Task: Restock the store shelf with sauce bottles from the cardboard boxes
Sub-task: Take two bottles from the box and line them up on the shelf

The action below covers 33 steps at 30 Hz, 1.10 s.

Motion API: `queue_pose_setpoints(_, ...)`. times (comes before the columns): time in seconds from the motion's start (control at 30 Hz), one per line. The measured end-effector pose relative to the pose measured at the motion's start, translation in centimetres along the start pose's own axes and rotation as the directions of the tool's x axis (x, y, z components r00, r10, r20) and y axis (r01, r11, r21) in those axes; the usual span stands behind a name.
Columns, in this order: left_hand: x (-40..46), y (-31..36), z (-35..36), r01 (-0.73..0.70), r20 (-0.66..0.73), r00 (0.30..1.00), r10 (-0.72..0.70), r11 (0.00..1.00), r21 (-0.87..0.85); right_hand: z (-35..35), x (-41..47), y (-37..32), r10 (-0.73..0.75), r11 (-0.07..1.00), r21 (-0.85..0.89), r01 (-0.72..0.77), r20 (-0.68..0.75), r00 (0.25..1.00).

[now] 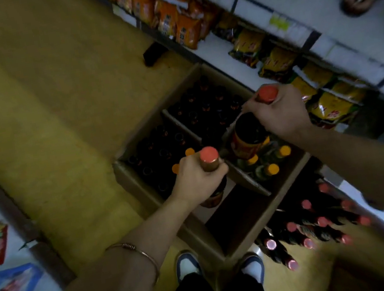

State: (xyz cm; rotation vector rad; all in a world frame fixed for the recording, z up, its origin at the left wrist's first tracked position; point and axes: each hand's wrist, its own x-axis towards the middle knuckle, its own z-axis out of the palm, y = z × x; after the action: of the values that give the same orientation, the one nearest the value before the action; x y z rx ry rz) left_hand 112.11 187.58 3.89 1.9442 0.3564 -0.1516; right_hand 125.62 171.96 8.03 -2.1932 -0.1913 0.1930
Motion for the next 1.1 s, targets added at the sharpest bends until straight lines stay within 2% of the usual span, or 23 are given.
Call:
queue_pose_setpoints(0.17,-2.3,10.7,-3.4,-0.057,0.018,0.998,0.058,0.995,-0.079,-8.7,-3.4,-9.3,-0.078,0.997,0.021,0.08,-0.06,0.995)
queue_pose_setpoints(0.43,-8.6,28.9,-8.6,-0.285,0.035,0.954,0.298,0.936,-0.205,-23.2,-10.4,-23.0,-0.069,0.989,0.105,0.101,-0.269,0.961)
queue_pose_setpoints(0.53,-10.2,35.4,-9.5,-0.397,0.078,0.905,0.418,0.896,-0.198,-27.5,-12.6,-27.3,-0.124,0.986,0.068,0.154,-0.329,0.936)
queue_pose_setpoints(0.6,-11.0,39.4,-9.9,-0.445,0.113,0.872,0.476,0.867,-0.223,-30.2,-13.9,-29.5,-0.109,0.988,0.065,0.143,-0.371,0.922)
queue_pose_setpoints(0.77,-13.7,47.8,-10.4,-0.499,0.218,0.789,0.574,0.807,-0.316,-36.0,-17.6,-33.8,-0.087,0.991,0.05,0.122,-0.443,0.892)
queue_pose_setpoints(0.97,-18.6,55.5,-8.8,-0.562,0.386,0.614,0.689,0.725,-0.399,-41.7,-24.3,-37.4,-0.096,0.991,0.026,0.132,-0.55,0.83)
queue_pose_setpoints(1.1,-21.9,59.2,-6.0,-0.516,0.495,0.496,0.713,0.701,-0.492,-45.5,-29.8,-37.6,-0.07,0.994,0.018,0.106,-0.639,0.766)
